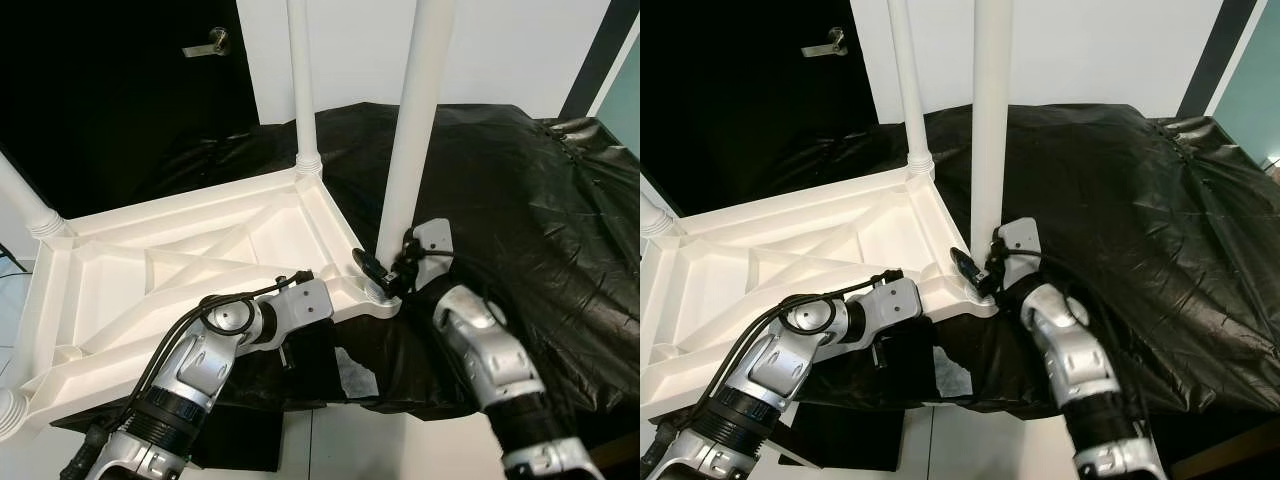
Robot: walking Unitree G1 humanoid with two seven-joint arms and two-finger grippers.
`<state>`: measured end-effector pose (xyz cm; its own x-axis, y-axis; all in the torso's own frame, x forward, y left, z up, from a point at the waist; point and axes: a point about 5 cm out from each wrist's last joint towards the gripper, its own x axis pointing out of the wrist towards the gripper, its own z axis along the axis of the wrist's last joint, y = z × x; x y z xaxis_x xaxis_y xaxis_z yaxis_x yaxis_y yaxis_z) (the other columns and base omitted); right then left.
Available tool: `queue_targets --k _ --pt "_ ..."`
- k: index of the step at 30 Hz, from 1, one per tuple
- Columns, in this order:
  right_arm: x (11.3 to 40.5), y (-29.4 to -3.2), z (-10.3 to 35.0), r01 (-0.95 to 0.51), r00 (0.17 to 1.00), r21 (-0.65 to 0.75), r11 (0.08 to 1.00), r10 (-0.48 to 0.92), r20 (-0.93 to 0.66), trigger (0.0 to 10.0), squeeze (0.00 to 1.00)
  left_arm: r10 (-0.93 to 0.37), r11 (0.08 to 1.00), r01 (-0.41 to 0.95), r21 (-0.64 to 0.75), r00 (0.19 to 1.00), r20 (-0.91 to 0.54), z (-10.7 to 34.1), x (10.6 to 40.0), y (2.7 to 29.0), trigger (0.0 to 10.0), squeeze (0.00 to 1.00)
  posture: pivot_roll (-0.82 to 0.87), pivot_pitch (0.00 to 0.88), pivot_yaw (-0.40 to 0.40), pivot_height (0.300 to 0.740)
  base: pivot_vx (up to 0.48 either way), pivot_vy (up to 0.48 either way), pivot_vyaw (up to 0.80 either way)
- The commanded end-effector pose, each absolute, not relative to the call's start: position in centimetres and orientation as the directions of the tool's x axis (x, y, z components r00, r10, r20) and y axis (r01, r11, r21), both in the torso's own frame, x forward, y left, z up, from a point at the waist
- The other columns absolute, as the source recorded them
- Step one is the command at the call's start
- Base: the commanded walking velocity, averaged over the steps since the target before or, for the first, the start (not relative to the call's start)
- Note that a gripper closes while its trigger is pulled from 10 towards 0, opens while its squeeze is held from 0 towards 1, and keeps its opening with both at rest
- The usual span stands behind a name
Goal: Building children table
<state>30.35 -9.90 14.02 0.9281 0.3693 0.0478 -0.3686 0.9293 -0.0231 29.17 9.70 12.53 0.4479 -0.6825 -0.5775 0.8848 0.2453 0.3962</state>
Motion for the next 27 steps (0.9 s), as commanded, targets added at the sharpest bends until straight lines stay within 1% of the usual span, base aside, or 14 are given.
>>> queue_targets --k 1,2,3,5,8,14,15,16,19,23,24,25,26,27 --pt "30.0 -10.2 12.1 -0.223 0.974 0.001 0.975 0.223 -0.037 10.0 0.00 -0.584 0.361 0.805 0.471 0.589 -0.558 11.8 29.7 11.0 10.0 0.00 -0.01 0.000 0.040 0.740 0.000 0.000 0.00" --pt "30.0 -10.2 12.1 -0.223 0.974 0.001 0.975 0.223 -0.037 10.0 0.00 -0.584 0.361 0.805 0.471 0.589 -0.558 11.8 29.7 11.0 10.0 0.00 -0.01 0.000 0.040 0.740 0.000 0.000 0.00" --pt "29.8 -10.0 12.2 -0.171 0.985 0.019 0.985 0.171 -0.030 10.0 0.00 -0.585 0.360 0.806 0.471 0.588 -0.559 11.8 29.7 11.0 10.0 0.00 -0.01 0.000 0.039 0.740 0.000 0.000 0.00" --pt "29.7 -9.7 12.2 -0.138 0.990 0.040 0.990 0.139 -0.027 10.0 0.00 -0.585 0.357 0.806 0.472 0.587 -0.561 11.8 29.7 11.1 10.0 0.00 -0.01 0.000 0.039 0.740 0.000 0.000 0.00" --pt "29.6 -9.1 12.5 -0.128 0.992 0.046 0.991 0.129 -0.011 10.0 0.00 -0.586 0.352 0.807 0.474 0.585 -0.562 11.8 29.7 11.0 10.0 0.00 -0.02 0.000 0.044 0.740 0.000 0.000 0.00" --pt "29.4 -9.4 12.9 -0.145 0.989 0.050 0.988 0.144 0.017 10.0 0.00 -0.591 0.342 0.810 0.476 0.579 -0.561 11.9 29.7 10.8 10.0 0.00 -0.03 0.000 0.043 0.740 0.000 0.000 0.00" --pt "29.4 -9.5 13.2 -0.171 0.985 0.038 0.985 0.170 0.035 10.0 1.00 -0.595 0.335 0.812 0.478 0.575 -0.561 11.9 29.7 10.7 10.0 0.00 -0.02 0.000 0.040 0.740 0.000 0.000 0.00" --pt "29.4 -9.5 13.2 -0.171 0.985 0.038 0.985 0.170 0.035 10.0 1.00 -0.595 0.335 0.812 0.478 0.575 -0.561 11.9 29.7 10.7 10.0 0.00 -0.02 0.000 0.040 0.740 0.000 0.000 0.00" --pt "29.5 -10.8 14.1 -0.256 0.963 0.012 0.966 0.254 0.087 10.0 1.00 -0.603 0.327 0.815 0.478 0.570 -0.559 12.0 29.6 10.6 10.0 0.00 -0.02 0.000 0.035 0.740 0.000 0.000 0.00" --pt "29.8 -12.0 14.7 -0.336 0.937 -0.017 0.942 0.336 0.099 10.0 1.00 -0.604 0.326 0.814 0.480 0.570 -0.557 12.0 29.6 10.6 10.0 0.00 -0.02 0.000 0.035 0.740 0.000 0.000 0.00" --pt "29.8 -12.0 14.7 -0.336 0.937 -0.017 0.942 0.336 0.099 10.0 1.00 -0.604 0.326 0.814 0.480 0.570 -0.557 12.0 29.6 10.6 10.0 0.00 -0.02 0.000 0.035 0.740 0.000 0.000 0.00" --pt "30.0 -12.4 14.8 -0.380 0.919 -0.031 0.924 0.381 0.096 10.0 0.28 -0.604 0.326 0.814 0.481 0.571 -0.556 12.1 29.6 10.6 10.0 0.00 -0.02 0.000 0.035 0.740 0.000 0.000 0.00" --pt "30.2 -12.9 15.0 -0.410 0.906 -0.049 0.911 0.413 0.094 10.0 0.00 -0.605 0.325 0.814 0.482 0.571 -0.555 12.1 29.6 10.6 10.0 0.00 -0.02 0.000 0.035 0.740 0.000 0.000 0.00" --pt "30.4 -13.3 15.1 -0.447 0.889 -0.064 0.892 0.451 0.085 10.0 0.00 -0.610 0.326 0.818 0.473 0.565 -0.556 12.1 29.6 10.5 10.0 0.00 -0.02 0.000 0.035 0.740 0.000 0.000 0.00"
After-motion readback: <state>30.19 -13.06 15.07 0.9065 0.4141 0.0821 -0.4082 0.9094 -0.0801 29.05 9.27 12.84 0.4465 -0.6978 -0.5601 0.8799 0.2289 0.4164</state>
